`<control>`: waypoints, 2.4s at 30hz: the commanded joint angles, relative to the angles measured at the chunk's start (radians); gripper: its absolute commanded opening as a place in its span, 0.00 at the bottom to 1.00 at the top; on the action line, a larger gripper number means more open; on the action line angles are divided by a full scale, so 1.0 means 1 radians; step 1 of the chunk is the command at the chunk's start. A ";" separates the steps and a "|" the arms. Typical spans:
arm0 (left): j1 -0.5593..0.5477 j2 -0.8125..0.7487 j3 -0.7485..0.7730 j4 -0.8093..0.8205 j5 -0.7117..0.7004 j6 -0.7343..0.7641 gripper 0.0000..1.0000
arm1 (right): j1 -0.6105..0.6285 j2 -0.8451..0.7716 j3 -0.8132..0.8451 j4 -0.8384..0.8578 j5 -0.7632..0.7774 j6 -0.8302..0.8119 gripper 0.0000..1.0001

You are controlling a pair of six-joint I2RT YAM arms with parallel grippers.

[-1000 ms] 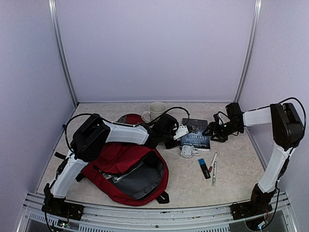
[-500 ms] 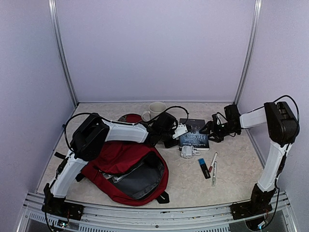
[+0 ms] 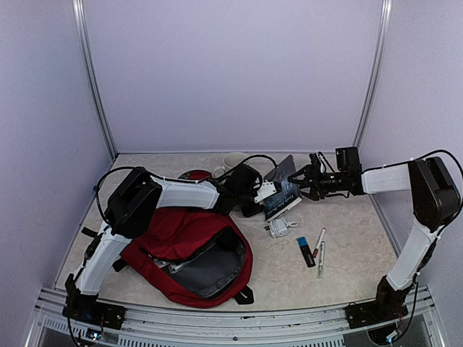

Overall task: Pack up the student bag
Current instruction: Pick up the book from the center of the board, then pass from the right arm to the left

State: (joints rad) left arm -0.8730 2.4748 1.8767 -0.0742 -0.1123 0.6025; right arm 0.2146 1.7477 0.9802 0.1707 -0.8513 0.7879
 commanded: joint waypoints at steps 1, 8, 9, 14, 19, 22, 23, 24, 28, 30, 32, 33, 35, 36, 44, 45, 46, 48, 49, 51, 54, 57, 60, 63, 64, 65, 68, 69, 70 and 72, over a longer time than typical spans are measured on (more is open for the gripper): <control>-0.032 0.055 0.008 -0.010 0.063 -0.021 0.63 | 0.025 0.045 -0.049 0.048 -0.061 0.050 0.68; -0.032 0.055 0.007 -0.009 0.063 -0.020 0.64 | 0.025 0.046 -0.080 0.039 0.035 0.032 0.61; -0.032 0.055 0.007 -0.009 0.063 -0.018 0.64 | 0.025 0.043 -0.075 0.021 0.046 0.023 0.57; -0.029 0.047 0.007 -0.011 0.067 -0.034 0.64 | 0.020 0.018 -0.052 -0.048 0.107 -0.025 0.30; -0.026 -0.015 -0.009 0.023 0.079 -0.061 0.66 | -0.015 -0.066 -0.052 -0.099 0.158 -0.061 0.00; -0.031 -0.072 -0.012 0.030 0.089 -0.069 0.69 | -0.038 -0.142 -0.037 -0.163 0.205 -0.113 0.00; -0.037 -0.096 -0.017 0.033 0.089 -0.068 0.70 | -0.044 -0.169 -0.026 -0.191 0.226 -0.134 0.00; -0.043 -0.129 -0.023 0.036 0.090 -0.063 0.71 | -0.051 -0.201 -0.008 -0.229 0.251 -0.160 0.00; -0.077 -0.245 -0.066 0.065 0.084 -0.042 0.77 | -0.055 -0.326 0.065 -0.388 0.363 -0.282 0.00; -0.094 -0.299 -0.077 0.069 0.088 -0.045 0.79 | -0.055 -0.391 0.094 -0.451 0.372 -0.366 0.00; -0.106 -0.354 -0.079 0.055 0.106 -0.073 0.82 | -0.054 -0.452 0.113 -0.498 0.320 -0.470 0.00; -0.111 -0.386 -0.077 0.036 0.130 -0.095 0.83 | -0.050 -0.476 0.129 -0.534 0.285 -0.524 0.00; -0.111 -0.460 -0.078 -0.017 0.210 -0.150 0.86 | -0.017 -0.516 0.164 -0.638 0.238 -0.649 0.00; -0.108 -0.506 -0.084 -0.053 0.261 -0.172 0.87 | 0.018 -0.534 0.173 -0.684 0.229 -0.707 0.00; -0.106 -0.942 -0.242 -0.312 0.378 -0.257 0.99 | 0.269 -0.720 0.118 -0.786 0.115 -0.921 0.00; -0.106 -0.977 -0.259 -0.344 0.390 -0.273 0.99 | 0.276 -0.738 0.120 -0.787 0.079 -0.929 0.00; -0.104 -1.008 -0.264 -0.380 0.398 -0.285 0.99 | 0.282 -0.751 0.124 -0.789 0.043 -0.931 0.00; -0.106 -1.054 -0.276 -0.437 0.410 -0.335 0.97 | 0.309 -0.764 0.132 -0.798 -0.019 -0.934 0.00; -0.106 -1.071 -0.284 -0.457 0.418 -0.362 0.96 | 0.327 -0.762 0.137 -0.803 -0.041 -0.933 0.00; -0.106 -1.096 -0.297 -0.485 0.458 -0.412 0.94 | 0.374 -0.758 0.145 -0.811 -0.051 -0.933 0.00; -0.115 -1.103 -0.310 -0.506 0.543 -0.476 0.89 | 0.456 -0.746 0.148 -0.804 0.000 -0.934 0.00; -0.136 -1.087 -0.303 -0.538 0.549 -0.515 0.88 | 0.516 -0.724 0.155 -0.790 0.012 -0.938 0.00; -0.140 -1.071 -0.297 -0.568 0.529 -0.535 0.86 | 0.569 -0.702 0.163 -0.788 0.034 -0.949 0.00; -0.159 -1.069 -0.321 -0.555 0.519 -0.536 0.84 | 0.594 -0.689 0.157 -0.770 0.034 -0.956 0.00; -0.172 -1.065 -0.325 -0.554 0.522 -0.528 0.80 | 0.596 -0.687 0.153 -0.760 0.032 -0.959 0.00; -0.182 -1.062 -0.326 -0.556 0.535 -0.514 0.75 | 0.597 -0.686 0.152 -0.754 0.033 -0.963 0.00; -0.195 -1.064 -0.343 -0.528 0.590 -0.506 0.49 | 0.598 -0.691 0.147 -0.737 0.037 -0.980 0.00; -0.195 -1.070 -0.352 -0.514 0.598 -0.509 0.35 | 0.598 -0.694 0.145 -0.730 0.037 -0.984 0.00; -0.195 -1.075 -0.364 -0.502 0.603 -0.514 0.17 | 0.599 -0.696 0.146 -0.722 0.039 -0.987 0.00; -0.196 -1.087 -0.385 -0.469 0.616 -0.522 0.00 | 0.598 -0.696 0.149 -0.719 0.048 -0.990 0.00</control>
State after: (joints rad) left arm -1.0584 1.4059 1.5368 -0.6044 0.4595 0.0765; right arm 0.8059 1.0798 1.0824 -0.6983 -0.7635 -0.1936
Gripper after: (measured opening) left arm 0.184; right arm 0.168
